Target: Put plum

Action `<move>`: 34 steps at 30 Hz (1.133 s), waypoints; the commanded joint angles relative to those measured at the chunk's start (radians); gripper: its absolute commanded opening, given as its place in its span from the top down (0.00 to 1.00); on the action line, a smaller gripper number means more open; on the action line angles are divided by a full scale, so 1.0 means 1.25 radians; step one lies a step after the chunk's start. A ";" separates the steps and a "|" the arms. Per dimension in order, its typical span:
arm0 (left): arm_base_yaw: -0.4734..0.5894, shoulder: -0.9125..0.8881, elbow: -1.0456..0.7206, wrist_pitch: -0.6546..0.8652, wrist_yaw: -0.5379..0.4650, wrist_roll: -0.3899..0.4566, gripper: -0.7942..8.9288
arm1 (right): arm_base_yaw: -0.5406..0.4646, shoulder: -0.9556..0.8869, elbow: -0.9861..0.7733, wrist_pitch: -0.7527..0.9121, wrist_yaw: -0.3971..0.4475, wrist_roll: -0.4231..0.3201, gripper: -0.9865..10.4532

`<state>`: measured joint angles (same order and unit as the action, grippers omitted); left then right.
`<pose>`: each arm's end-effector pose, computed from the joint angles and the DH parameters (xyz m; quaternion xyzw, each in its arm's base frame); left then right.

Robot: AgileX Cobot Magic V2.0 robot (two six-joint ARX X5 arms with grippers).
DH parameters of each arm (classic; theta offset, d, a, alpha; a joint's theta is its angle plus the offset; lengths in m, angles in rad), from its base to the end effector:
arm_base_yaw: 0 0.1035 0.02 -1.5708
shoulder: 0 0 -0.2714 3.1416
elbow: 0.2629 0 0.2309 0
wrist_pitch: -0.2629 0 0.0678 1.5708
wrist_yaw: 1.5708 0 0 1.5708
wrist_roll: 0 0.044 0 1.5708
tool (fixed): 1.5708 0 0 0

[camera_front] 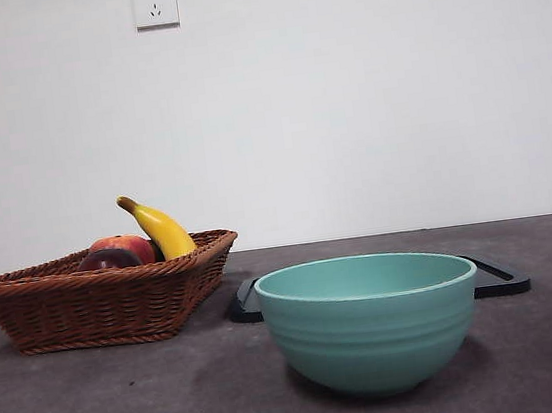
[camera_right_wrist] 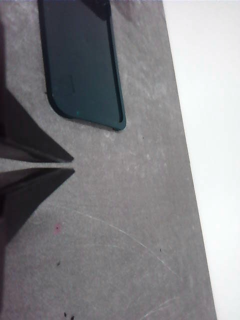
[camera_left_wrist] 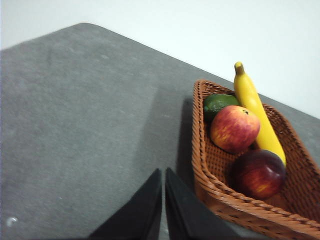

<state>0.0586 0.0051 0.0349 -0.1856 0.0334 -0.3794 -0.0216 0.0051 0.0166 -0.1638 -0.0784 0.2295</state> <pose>0.0801 0.0032 0.1542 -0.1915 0.0740 0.0270 0.9783 0.0813 0.0017 0.1505 0.1179 0.0787 0.0194 0.9897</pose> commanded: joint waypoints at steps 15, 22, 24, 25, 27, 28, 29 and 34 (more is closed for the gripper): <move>0.002 0.094 0.285 -0.143 0.099 -0.001 0.91 | -0.001 0.078 0.262 -0.076 -0.038 0.031 0.91; 0.001 0.254 0.468 -0.274 0.216 0.104 0.91 | -0.001 0.215 0.443 -0.213 -0.139 -0.030 0.91; 0.000 0.298 0.512 -0.314 0.254 0.131 0.91 | -0.001 0.261 0.504 -0.262 -0.171 -0.055 0.91; -0.001 0.319 0.532 -0.332 0.272 0.145 0.91 | -0.001 0.283 0.534 -0.287 -0.184 -0.066 0.91; -0.002 0.362 0.576 -0.368 0.316 0.168 0.91 | -0.001 0.335 0.605 -0.349 -0.218 -0.093 0.91; -0.003 0.383 0.598 -0.385 0.336 0.177 0.91 | 0.000 0.361 0.639 -0.380 -0.238 -0.107 0.91; -0.005 0.400 0.616 -0.401 0.351 0.186 0.91 | 0.000 0.383 0.667 -0.407 -0.256 -0.117 0.91; -0.026 0.496 0.721 -0.500 0.405 0.244 0.91 | 0.002 0.490 0.792 -0.538 -0.327 -0.167 0.91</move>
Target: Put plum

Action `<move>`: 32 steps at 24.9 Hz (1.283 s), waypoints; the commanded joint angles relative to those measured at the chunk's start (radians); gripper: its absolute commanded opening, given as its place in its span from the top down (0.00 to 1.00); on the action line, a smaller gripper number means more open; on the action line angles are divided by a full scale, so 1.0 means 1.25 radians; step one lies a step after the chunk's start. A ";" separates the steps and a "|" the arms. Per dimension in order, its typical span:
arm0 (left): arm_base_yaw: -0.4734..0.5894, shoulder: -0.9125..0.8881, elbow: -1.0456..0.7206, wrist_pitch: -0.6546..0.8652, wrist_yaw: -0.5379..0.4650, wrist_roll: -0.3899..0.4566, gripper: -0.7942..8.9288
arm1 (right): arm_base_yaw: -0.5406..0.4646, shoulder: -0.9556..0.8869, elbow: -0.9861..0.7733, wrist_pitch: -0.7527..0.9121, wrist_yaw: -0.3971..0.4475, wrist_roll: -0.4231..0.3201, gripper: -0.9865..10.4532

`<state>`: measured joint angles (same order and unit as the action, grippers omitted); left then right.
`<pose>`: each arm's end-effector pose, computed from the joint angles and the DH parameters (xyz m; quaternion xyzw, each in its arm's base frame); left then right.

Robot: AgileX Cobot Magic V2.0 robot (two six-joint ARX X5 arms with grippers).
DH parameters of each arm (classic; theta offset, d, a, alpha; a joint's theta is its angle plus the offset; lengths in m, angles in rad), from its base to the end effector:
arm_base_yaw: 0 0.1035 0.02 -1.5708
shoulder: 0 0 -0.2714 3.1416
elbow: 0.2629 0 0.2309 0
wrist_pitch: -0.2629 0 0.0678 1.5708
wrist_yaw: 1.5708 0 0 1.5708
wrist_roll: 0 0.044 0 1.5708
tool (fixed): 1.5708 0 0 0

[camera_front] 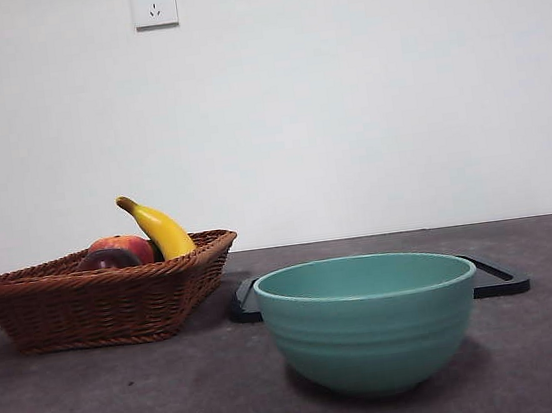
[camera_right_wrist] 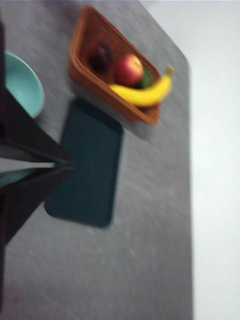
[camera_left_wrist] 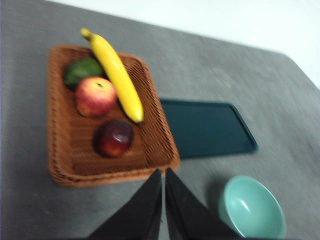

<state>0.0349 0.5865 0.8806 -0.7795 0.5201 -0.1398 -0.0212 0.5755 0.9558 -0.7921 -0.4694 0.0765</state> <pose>0.0844 -0.0189 0.3263 -0.1315 0.2469 -0.2165 0.9354 0.0756 0.0183 0.3469 0.0861 0.2065 0.2098 0.9518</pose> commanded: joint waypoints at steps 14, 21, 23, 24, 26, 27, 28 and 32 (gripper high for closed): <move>-0.088 0.153 0.201 -0.216 0.028 0.165 0.91 | 0.132 0.164 0.128 -0.232 -0.038 -0.116 0.91; -0.088 0.153 0.201 -0.219 0.028 0.165 0.87 | 0.157 0.166 0.128 -0.240 -0.038 -0.115 0.91; -0.088 0.153 0.201 -0.219 0.027 0.165 0.73 | 0.157 0.166 0.128 -0.241 -0.038 -0.113 0.81; -0.088 0.153 0.201 -0.219 0.027 0.165 0.62 | 0.157 0.166 0.128 -0.241 -0.038 -0.111 0.71; -0.088 0.153 0.201 -0.219 0.027 0.165 0.47 | 0.157 0.166 0.128 -0.241 -0.038 -0.109 0.61; -0.088 0.153 0.201 -0.219 0.027 0.165 0.46 | 0.157 0.166 0.128 -0.241 -0.038 -0.109 0.61; -0.088 0.153 0.201 -0.219 0.027 0.165 0.46 | 0.157 0.166 0.128 -0.241 -0.038 -0.109 0.61; -0.088 0.158 0.201 -0.216 0.027 0.159 0.46 | 0.157 0.166 0.128 -0.241 -0.041 -0.108 0.61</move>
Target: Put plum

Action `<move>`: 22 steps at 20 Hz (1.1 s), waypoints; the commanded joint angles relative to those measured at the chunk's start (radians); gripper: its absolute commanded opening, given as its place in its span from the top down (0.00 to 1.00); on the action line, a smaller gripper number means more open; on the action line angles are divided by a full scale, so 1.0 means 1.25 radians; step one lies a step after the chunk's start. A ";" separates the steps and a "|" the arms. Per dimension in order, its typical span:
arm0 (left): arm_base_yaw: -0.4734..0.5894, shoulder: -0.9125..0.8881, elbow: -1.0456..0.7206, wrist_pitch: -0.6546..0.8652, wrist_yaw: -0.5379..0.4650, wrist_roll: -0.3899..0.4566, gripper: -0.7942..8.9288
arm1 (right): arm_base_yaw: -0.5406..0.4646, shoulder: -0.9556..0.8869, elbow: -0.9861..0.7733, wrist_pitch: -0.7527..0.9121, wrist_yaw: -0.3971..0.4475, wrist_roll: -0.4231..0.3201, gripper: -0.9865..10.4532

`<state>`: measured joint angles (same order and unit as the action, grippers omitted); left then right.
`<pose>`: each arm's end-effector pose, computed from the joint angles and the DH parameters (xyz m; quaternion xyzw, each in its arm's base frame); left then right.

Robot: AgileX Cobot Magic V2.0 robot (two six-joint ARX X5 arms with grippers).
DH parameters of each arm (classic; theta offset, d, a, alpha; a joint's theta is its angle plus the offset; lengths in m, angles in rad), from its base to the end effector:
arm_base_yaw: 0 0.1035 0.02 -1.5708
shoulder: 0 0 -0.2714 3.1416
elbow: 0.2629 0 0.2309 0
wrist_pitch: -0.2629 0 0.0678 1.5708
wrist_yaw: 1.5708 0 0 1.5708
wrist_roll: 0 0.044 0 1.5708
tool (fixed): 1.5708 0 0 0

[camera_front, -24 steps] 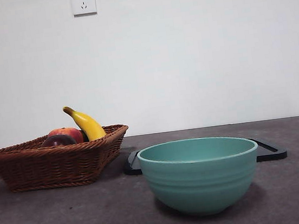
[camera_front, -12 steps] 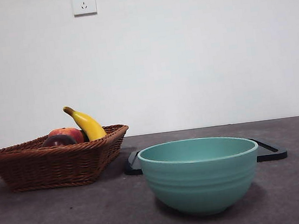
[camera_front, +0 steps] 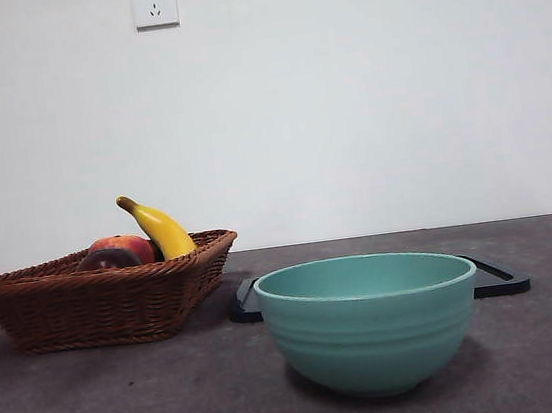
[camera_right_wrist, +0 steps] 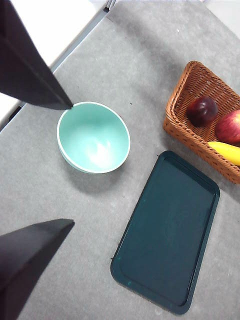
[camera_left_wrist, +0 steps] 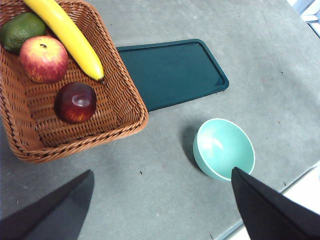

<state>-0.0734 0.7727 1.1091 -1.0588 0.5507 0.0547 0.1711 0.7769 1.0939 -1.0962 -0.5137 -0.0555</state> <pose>0.0934 -0.0300 0.3536 -0.0592 0.3354 -0.2965 0.8922 0.0901 0.0375 0.3457 0.0405 0.3655 0.3209 0.8728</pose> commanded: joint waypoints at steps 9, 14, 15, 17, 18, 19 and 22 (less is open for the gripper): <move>-0.038 0.142 0.062 0.064 -0.102 -0.004 0.47 | 0.004 0.005 0.017 0.002 -0.008 0.003 0.61; -0.092 0.292 0.134 0.097 -0.184 -0.009 0.47 | 0.004 0.005 0.017 0.002 -0.008 0.002 0.61; -0.104 0.323 0.143 0.103 -0.200 -0.009 0.47 | 0.004 0.005 0.017 0.002 -0.008 0.003 0.61; -0.128 0.388 0.156 0.132 -0.241 -0.009 0.47 | 0.004 0.005 0.017 0.002 -0.008 0.002 0.61; -0.136 0.412 0.157 0.148 -0.253 -0.008 0.47 | 0.004 0.005 0.017 0.002 -0.008 0.002 0.61; -0.145 0.442 0.157 0.169 -0.264 -0.008 0.47 | 0.004 0.005 0.017 0.002 -0.008 0.002 0.61; -0.164 0.520 0.157 0.211 -0.287 -0.008 0.47 | 0.004 0.005 0.017 0.002 -0.008 0.003 0.61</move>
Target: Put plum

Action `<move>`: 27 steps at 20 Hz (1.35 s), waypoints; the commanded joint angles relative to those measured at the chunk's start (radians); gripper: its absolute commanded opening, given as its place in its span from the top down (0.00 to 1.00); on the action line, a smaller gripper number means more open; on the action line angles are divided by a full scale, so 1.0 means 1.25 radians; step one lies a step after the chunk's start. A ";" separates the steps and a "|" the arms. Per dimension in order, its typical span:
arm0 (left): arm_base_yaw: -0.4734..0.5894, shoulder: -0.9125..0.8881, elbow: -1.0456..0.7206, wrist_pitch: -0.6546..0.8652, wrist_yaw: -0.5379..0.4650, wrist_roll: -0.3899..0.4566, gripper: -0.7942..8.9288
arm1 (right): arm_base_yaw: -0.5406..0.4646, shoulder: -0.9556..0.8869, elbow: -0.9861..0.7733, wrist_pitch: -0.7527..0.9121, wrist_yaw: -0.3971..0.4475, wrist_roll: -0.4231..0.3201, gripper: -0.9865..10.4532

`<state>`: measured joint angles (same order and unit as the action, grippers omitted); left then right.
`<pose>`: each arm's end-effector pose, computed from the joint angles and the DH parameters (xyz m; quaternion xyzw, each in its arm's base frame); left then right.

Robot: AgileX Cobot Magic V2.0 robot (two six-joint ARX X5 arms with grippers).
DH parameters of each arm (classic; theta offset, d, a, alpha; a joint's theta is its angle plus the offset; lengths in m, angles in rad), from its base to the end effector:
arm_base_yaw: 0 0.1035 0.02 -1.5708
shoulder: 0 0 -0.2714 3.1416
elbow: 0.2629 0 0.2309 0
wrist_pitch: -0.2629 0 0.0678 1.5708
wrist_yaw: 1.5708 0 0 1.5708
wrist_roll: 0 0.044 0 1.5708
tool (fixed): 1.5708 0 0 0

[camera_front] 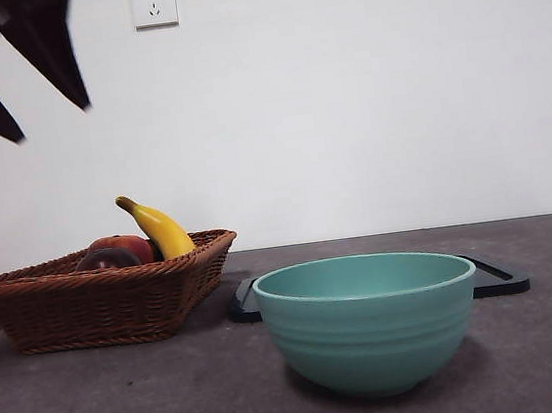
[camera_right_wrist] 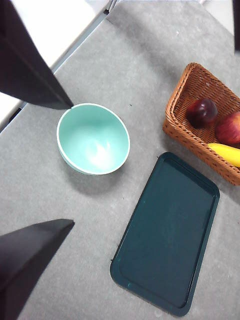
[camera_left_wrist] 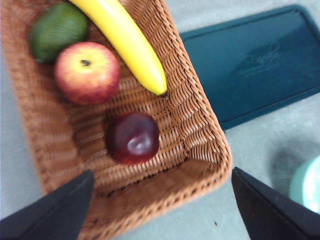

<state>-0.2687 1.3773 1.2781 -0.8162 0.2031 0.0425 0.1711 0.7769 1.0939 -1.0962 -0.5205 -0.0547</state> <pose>0.2514 -0.0784 0.3195 0.0330 0.4371 -0.2190 0.8717 0.0899 0.0377 0.3458 0.0422 0.3653 0.3237 0.8718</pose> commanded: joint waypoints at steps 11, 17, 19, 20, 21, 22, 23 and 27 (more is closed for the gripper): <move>-0.033 0.255 0.022 0.101 -0.080 0.029 0.47 | 0.004 0.005 0.017 0.002 -0.002 0.002 0.61; -0.033 0.309 0.022 0.128 -0.089 0.041 0.47 | 0.004 0.005 0.017 0.002 -0.002 0.002 0.61; -0.033 0.320 0.022 0.135 -0.089 0.041 0.47 | 0.004 0.005 0.017 0.002 -0.002 0.002 0.61; -0.033 0.326 0.022 0.136 -0.089 0.041 0.47 | 0.004 0.005 0.017 0.002 -0.002 0.002 0.61; -0.033 0.334 0.022 0.136 -0.089 0.041 0.47 | 0.004 0.005 0.017 0.002 -0.002 0.002 0.61; -0.033 0.340 0.022 0.136 -0.089 0.041 0.47 | 0.004 0.005 0.017 0.002 -0.002 0.002 0.61; -0.033 0.346 0.022 0.136 -0.089 0.041 0.47 | 0.004 0.005 0.017 0.002 -0.002 0.002 0.61; -0.033 0.355 0.022 0.138 -0.089 0.041 0.47 | 0.004 0.005 0.017 0.002 -0.002 0.002 0.61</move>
<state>-0.3054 1.8019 1.2839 -0.6506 0.0948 0.0879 0.1711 0.7769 1.0939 -1.0962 -0.5205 -0.0547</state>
